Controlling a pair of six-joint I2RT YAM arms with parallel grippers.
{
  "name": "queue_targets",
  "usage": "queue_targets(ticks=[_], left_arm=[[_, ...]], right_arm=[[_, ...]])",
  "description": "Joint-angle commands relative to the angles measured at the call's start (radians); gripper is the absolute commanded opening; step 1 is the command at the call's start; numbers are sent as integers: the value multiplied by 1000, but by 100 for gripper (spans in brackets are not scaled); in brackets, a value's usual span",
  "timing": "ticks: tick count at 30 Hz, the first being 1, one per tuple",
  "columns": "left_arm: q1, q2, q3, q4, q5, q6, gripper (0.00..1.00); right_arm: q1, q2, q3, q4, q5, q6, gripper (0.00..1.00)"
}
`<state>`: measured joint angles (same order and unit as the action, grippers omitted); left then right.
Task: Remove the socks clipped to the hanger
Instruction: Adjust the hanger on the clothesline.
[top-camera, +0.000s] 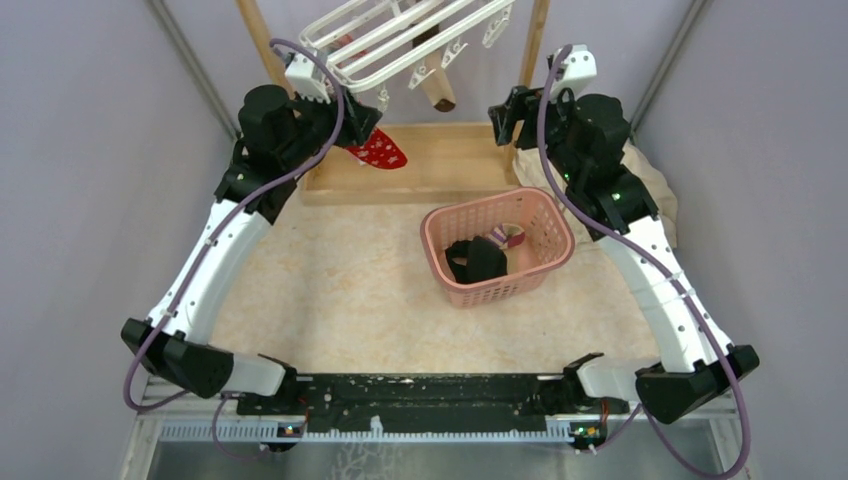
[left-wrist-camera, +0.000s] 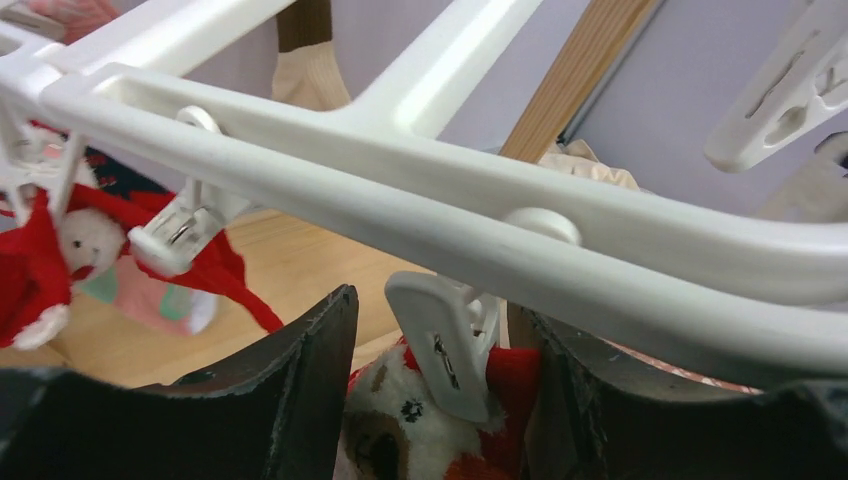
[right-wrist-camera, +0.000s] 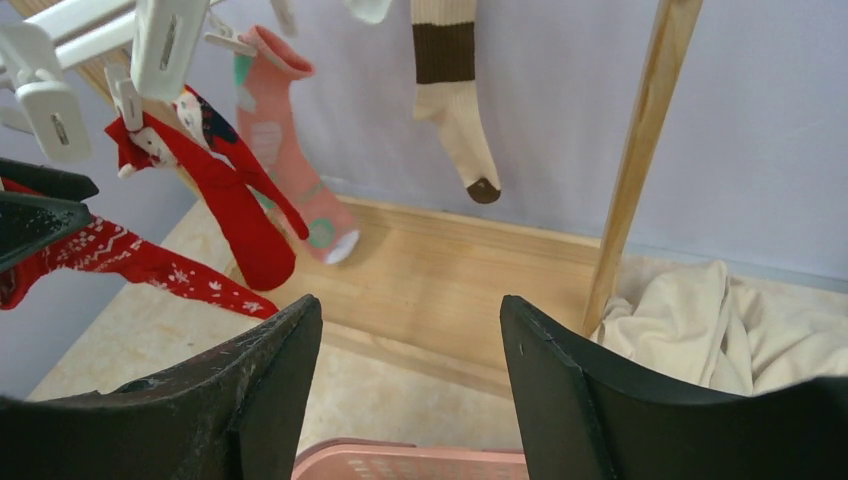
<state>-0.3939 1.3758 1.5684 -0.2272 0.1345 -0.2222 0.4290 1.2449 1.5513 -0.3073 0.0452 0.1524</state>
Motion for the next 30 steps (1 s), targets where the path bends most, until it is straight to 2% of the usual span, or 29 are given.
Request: queue_targets(ticks=[1, 9, 15, 21, 30], left_arm=[[-18, 46, 54, 49, 45, -27, 62], [-47, 103, 96, 50, 43, -22, 62], [-85, 138, 137, 46, 34, -11, 63], [-120, 167, 183, 36, 21, -4, 63], [-161, 185, 227, 12, 1, 7, 64]], right_arm=[[-4, -34, -9, 14, 13, 9, 67], [-4, -32, -11, 18, -5, 6, 67], [-4, -38, -76, 66, -83, 20, 67], [4, -61, -188, 196, -260, 42, 66], [78, -35, -291, 442, -373, -6, 69]])
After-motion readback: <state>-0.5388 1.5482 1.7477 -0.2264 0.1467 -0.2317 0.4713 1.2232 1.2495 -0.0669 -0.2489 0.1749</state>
